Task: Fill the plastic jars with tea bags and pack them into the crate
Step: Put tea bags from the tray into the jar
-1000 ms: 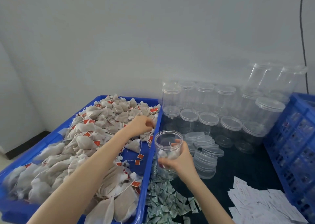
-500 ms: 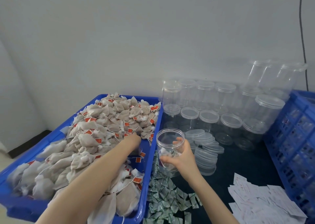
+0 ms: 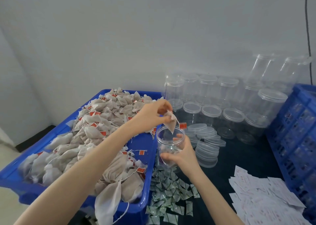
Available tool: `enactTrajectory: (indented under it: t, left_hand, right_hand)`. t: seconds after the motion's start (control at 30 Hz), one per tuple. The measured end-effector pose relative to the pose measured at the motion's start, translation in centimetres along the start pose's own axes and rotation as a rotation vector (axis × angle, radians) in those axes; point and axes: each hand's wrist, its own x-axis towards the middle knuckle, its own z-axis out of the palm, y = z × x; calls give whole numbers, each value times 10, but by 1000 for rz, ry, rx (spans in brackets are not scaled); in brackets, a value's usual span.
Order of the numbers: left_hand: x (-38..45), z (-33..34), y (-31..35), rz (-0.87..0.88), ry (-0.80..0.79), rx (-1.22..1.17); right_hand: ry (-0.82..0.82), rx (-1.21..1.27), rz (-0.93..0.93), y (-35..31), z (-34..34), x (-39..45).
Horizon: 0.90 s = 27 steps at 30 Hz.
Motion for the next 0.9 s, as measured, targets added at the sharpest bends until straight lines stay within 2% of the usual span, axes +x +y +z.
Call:
enactTrajectory:
  t: [0.2,0.37,0.47,0.53,0.6,0.67,0.7,0.9]
  left_hand:
    - [-32,21,-2,66,-138,78]
    - [-38,12,-6,92,-103,170]
    - [-43,-3,-18,7,-81,274]
    - [-49,-10,-30,-120,-268,475]
    - [-59,-7,-44,-253,-569,690]
    - [-70,3,-53,-333,-764,722]
    - [-74,8,-57,-340,-786,699]
    - [-82,14,-65,-247,-598,627]
  right_hand:
    - [8,31,-8,-2,-2,-18]
    - [1,-10,-35,3,1,-27]
    - [12,16,-8,7,-2,-30]
    - [8,18,0,10,-5,-32]
    - [4,22,3,10,-6,-34]
    - [2,15,3,7,-4,-36]
    - [5,10,3,6,-2,-38]
    - [10,8,-8,4,4,-49]
